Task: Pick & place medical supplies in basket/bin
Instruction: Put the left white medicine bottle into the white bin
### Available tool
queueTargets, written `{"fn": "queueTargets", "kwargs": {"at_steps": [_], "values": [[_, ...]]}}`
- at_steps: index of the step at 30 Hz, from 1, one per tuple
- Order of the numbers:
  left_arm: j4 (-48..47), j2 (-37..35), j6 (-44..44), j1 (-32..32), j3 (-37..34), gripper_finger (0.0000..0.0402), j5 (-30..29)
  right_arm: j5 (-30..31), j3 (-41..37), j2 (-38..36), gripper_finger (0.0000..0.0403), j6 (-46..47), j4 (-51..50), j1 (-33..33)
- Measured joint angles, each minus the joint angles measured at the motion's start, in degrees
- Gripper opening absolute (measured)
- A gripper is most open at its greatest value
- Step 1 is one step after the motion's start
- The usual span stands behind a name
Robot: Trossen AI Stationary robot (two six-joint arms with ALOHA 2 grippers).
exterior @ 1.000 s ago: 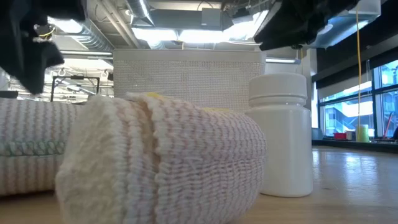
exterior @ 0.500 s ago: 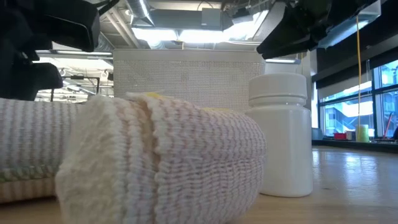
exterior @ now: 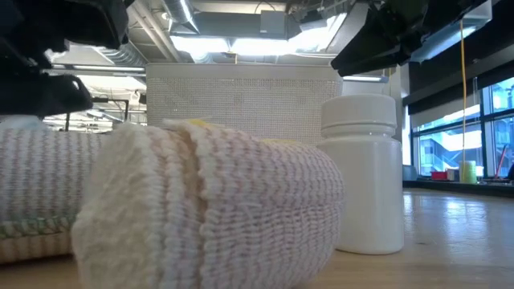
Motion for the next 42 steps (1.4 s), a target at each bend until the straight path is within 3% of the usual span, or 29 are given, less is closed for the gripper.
{"fn": "queueTargets", "kwargs": {"at_steps": [14, 29, 34, 42], "values": [[0.00, 0.18, 3.43, 0.00, 0.05, 0.0191, -0.30, -0.04, 0.00, 0.01, 0.0237, -0.02, -0.04, 0.00], [0.23, 1.52, 2.39, -0.24, -0.25, 0.0289, -2.05, -0.17, 0.00, 0.02, 0.0237, -0.02, -0.48, 0.00], [0.45, 3.26, 1.88, -0.22, -0.25, 0.0300, -4.10, -0.17, 0.00, 0.02, 0.0237, -0.02, -0.50, 0.00], [0.37, 5.07, 1.74, -0.10, -0.25, 0.0301, 0.50, -0.15, 0.00, 0.02, 0.0237, -0.13, -0.56, 0.00]]}}
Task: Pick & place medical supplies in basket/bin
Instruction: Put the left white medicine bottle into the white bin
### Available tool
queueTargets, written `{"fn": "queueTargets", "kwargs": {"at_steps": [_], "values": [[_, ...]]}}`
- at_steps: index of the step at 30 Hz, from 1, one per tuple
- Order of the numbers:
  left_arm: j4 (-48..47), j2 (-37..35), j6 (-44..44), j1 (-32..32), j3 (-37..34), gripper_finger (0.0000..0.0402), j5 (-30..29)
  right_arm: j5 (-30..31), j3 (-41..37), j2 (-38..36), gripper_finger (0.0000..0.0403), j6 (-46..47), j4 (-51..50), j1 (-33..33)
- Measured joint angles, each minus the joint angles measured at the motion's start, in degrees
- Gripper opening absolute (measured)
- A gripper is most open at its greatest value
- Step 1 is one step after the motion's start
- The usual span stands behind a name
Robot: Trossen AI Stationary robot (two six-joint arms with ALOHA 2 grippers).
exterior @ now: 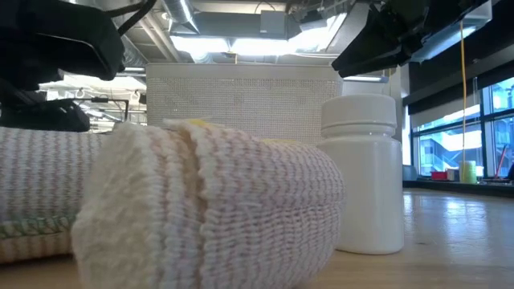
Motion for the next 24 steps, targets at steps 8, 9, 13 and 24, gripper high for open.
{"fn": "queueTargets", "kwargs": {"at_steps": [8, 9, 13, 24], "values": [[0.79, 0.00, 0.07, -0.47, 0.00, 0.0301, 0.43, 0.00, 0.00, 0.00, 0.0237, -0.11, -0.11, 0.00], [0.76, -0.01, 0.40, -0.37, 0.00, 0.0301, -0.25, 0.00, 0.00, 0.00, 0.0237, -0.13, -0.11, 0.00], [0.59, 0.00, 0.32, -0.29, 0.00, 0.0301, -0.93, 0.00, 0.00, 0.00, 0.0237, -0.13, -0.43, 0.00], [0.44, -0.02, 0.17, -0.20, 0.00, 0.0243, 0.62, 0.00, 0.00, 0.00, 0.0237, -0.15, -0.48, 0.00]]}}
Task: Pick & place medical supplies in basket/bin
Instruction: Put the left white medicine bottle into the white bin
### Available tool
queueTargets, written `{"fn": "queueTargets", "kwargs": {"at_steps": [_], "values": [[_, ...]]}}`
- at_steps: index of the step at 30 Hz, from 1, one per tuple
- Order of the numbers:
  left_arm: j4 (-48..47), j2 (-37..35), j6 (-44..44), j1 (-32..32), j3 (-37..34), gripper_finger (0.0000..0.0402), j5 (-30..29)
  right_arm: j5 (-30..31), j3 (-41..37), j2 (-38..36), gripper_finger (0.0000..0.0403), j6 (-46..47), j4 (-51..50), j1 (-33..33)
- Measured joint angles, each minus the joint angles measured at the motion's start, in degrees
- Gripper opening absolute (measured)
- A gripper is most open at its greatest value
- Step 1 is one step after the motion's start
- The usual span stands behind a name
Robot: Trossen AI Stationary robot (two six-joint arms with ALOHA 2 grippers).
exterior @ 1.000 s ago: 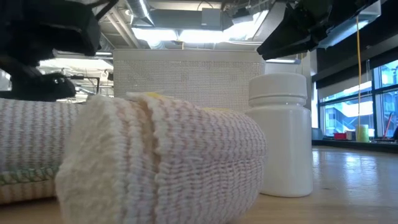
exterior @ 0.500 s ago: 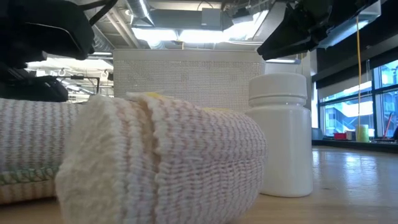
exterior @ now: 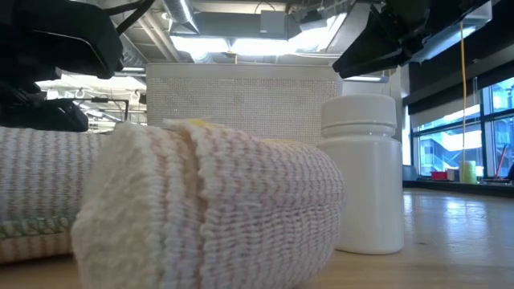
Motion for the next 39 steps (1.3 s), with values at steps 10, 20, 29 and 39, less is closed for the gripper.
{"fn": "queueTargets", "kwargs": {"at_steps": [10, 20, 29, 39], "values": [[0.38, -1.14, 4.25, 0.75, 1.50, 0.0196, 4.46, 0.02, 0.00, 0.00, 0.0237, 0.00, 0.02, 0.00], [0.67, -9.54, 29.14, 8.28, 14.05, 0.0196, -0.48, 0.09, 0.00, 0.00, 0.0237, -0.20, 0.04, 0.00], [0.67, -14.56, 63.62, 19.75, 29.41, 0.0196, -23.35, 0.11, 0.00, 0.00, 0.0237, -0.20, 0.04, -0.09], [-0.85, -10.75, 81.50, 43.59, 34.97, 0.0196, -18.65, 0.13, 0.02, 2.02, 0.0237, -1.26, -0.02, -2.46]]}}
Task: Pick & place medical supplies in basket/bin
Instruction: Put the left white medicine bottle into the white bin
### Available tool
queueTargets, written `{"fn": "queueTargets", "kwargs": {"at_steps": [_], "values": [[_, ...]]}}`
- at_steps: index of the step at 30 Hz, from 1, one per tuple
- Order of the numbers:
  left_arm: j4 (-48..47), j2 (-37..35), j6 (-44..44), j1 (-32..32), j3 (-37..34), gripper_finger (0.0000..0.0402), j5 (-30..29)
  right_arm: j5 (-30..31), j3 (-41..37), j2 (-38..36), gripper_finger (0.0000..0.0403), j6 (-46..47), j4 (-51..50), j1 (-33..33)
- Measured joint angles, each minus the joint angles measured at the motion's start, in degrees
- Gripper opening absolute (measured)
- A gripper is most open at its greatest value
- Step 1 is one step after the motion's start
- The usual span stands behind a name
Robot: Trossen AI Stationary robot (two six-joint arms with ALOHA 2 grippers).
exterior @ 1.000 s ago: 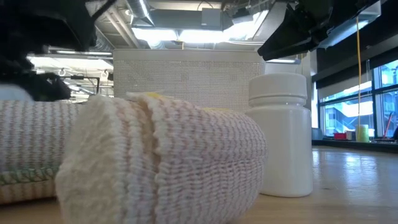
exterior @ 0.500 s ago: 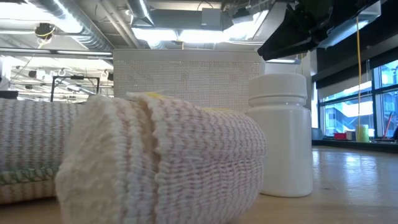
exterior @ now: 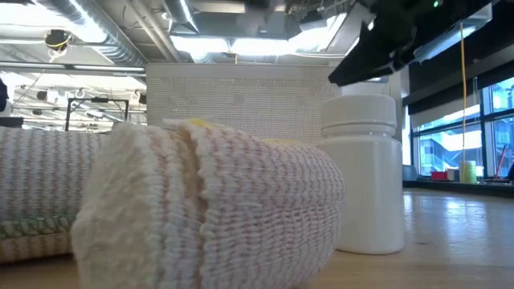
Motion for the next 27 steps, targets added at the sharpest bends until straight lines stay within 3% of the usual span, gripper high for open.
{"fn": "queueTargets", "kwargs": {"at_steps": [5, 9, 18, 27], "values": [[-3.82, 5.90, -7.18, 9.03, -0.04, 0.0196, 11.54, -0.04, 0.00, 2.57, 0.0237, -0.23, -0.14, -1.85], [-3.41, 11.84, -11.47, 12.81, -0.04, 0.0196, 18.91, -0.11, 0.00, 3.22, 0.0237, -0.03, -0.05, -2.84], [-3.89, 25.39, -14.63, 15.81, -0.04, 0.0196, 25.21, -1.59, 0.00, 3.22, 0.0237, -0.01, -0.07, -2.81], [-5.03, 31.94, -15.80, 16.03, 0.01, 0.0196, 29.48, -1.68, 0.00, 3.22, 0.0237, -0.01, -0.07, -2.81]]}}
